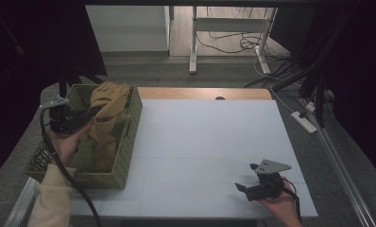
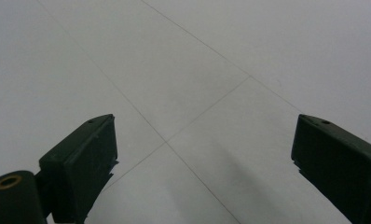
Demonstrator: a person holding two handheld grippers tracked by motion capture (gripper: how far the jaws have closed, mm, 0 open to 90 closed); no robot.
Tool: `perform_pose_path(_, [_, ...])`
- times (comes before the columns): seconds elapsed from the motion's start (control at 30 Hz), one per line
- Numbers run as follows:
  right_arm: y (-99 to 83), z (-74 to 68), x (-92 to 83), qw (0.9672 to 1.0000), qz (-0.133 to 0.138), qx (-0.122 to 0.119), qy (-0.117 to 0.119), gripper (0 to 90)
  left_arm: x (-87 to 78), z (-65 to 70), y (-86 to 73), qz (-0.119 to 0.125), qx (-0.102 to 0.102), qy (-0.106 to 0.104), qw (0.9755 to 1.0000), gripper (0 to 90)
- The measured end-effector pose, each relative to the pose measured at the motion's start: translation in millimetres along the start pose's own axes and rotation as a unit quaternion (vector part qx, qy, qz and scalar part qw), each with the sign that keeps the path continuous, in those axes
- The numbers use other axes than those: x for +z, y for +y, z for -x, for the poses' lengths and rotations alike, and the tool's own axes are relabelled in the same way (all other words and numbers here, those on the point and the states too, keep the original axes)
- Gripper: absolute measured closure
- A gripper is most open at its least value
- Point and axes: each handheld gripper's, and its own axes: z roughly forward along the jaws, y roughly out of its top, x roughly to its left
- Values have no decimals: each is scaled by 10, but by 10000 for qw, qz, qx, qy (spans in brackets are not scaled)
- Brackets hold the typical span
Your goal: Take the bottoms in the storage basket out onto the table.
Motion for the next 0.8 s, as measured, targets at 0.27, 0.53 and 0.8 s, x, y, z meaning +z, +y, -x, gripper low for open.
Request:
perform_pose_path(0.27, [0,-2,1,10000,-22,-12,-23,68,-19,52,21,62,70,-3,10000,783])
perform_pose_path(0.53, [-2,4,-7,10000,0,-12,-36,68,-54,121,57,179,150,-31,9997,783])
perform_pose_path(0.8, [-2,2,-3,10000,-16,-18,-38,68,-127,173,99,339,186,-108,9992,783])
